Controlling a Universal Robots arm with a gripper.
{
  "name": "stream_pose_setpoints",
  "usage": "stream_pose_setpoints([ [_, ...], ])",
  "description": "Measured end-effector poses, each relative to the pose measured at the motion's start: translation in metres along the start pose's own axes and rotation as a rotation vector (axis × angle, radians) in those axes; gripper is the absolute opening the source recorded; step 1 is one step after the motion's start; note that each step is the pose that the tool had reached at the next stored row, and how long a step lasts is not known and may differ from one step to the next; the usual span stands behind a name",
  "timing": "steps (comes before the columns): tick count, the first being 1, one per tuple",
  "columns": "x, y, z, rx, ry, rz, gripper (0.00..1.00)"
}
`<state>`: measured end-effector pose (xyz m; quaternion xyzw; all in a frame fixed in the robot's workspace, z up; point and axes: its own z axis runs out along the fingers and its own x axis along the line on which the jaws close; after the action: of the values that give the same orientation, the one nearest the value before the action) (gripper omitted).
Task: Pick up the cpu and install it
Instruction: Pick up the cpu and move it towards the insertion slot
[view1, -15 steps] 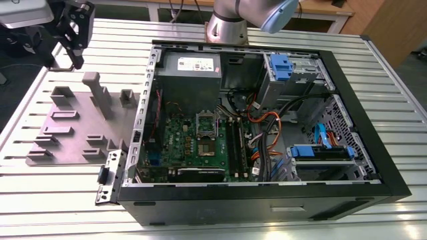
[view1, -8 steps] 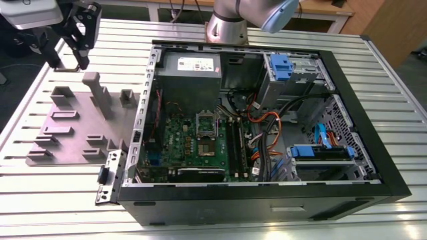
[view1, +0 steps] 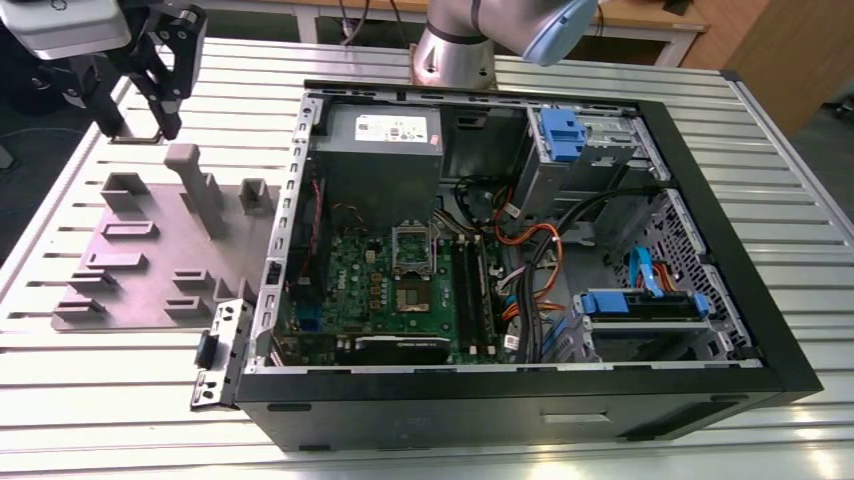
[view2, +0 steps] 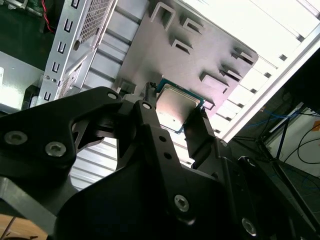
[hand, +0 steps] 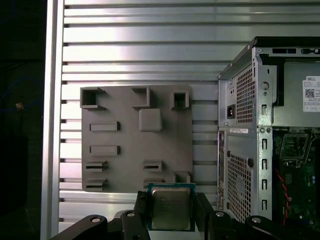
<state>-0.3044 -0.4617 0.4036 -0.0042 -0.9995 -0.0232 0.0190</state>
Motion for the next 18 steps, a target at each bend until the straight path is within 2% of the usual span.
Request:
stream_pose_setpoints([
  [18,-0.0003,-0.0055,-0.0003,0.0000,0.0000,0.000,0.47],
])
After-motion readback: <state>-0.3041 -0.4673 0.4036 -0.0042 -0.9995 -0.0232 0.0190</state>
